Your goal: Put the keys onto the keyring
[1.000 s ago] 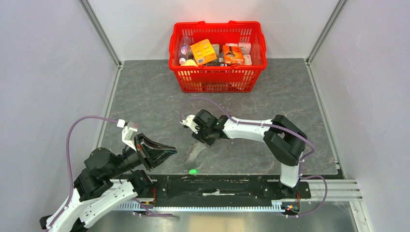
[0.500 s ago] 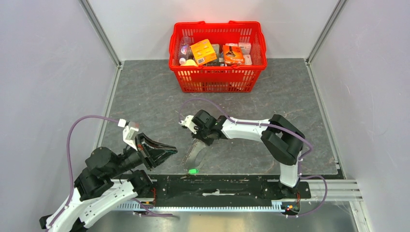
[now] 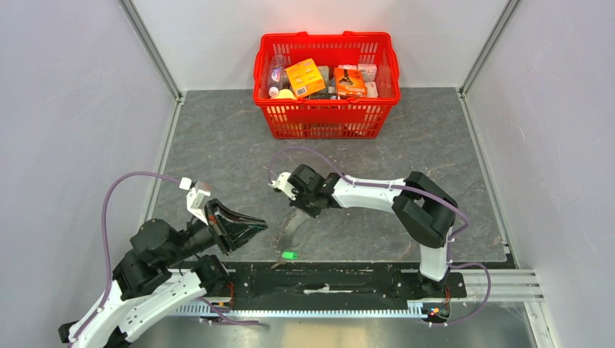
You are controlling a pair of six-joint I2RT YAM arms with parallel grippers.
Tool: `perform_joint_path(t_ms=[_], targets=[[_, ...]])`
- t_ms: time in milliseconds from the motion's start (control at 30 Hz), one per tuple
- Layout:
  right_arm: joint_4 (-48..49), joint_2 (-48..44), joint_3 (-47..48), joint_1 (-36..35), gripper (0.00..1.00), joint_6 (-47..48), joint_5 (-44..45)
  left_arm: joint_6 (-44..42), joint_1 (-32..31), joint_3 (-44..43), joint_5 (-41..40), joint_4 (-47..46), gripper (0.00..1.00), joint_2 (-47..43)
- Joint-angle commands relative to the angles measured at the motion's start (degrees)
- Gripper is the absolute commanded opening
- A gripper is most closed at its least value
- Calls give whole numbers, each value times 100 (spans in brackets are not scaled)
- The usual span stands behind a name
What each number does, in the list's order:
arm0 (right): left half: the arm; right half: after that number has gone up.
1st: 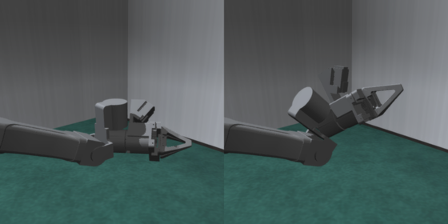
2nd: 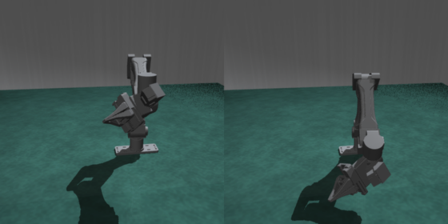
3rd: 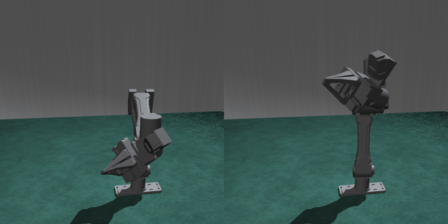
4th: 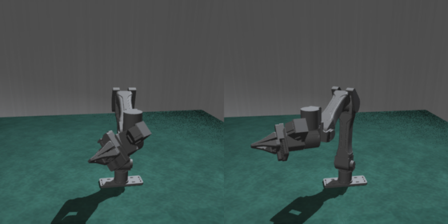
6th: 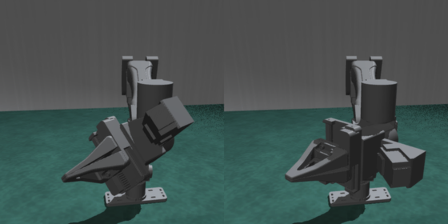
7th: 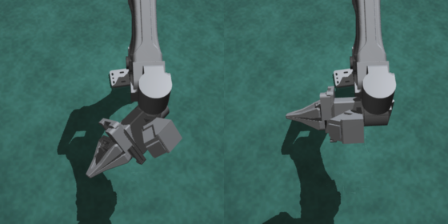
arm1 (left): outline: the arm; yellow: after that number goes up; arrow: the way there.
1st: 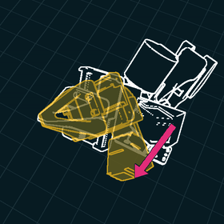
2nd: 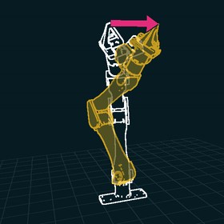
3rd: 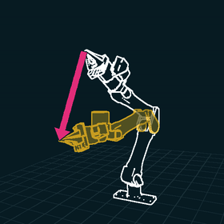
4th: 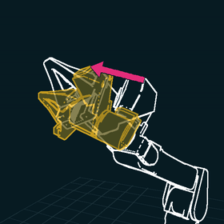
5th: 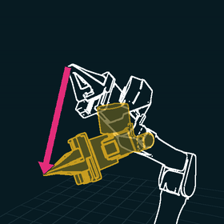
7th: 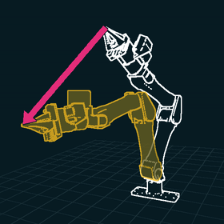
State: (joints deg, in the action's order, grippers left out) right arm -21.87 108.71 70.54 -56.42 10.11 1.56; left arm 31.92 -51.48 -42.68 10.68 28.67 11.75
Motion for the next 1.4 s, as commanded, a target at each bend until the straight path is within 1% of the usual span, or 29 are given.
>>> perform_joint_path(t_ms=[0, 167, 467, 767, 933, 1167, 1367], targets=[[-388, -503, 338, -39, 0, -62, -379, -131, 7, -28, 141, -139, 22, 83], [-1160, -1048, 603, -135, 0, -356, -756, 13, 7, -108, 381, -212, 22, 126], [-2046, -2309, 1048, -150, 0, -1123, -1562, 381, 7, -197, 661, -456, 22, 93], [-2729, -2807, 1759, -149, 0, -1977, -2114, 745, 7, -150, 1115, -810, 23, 234], [-2820, -2986, 1916, -150, 0, -2461, -2357, 864, 7, -24, 1305, -1010, 22, 404], [-2612, -3378, 1759, -149, 0, -2921, -3066, 889, 7, 205, 1467, -1337, 23, 635], [-2401, -3455, 1693, -150, 0, -3225, -3728, 957, 7, 418, 1767, -2013, 29, 1002]])
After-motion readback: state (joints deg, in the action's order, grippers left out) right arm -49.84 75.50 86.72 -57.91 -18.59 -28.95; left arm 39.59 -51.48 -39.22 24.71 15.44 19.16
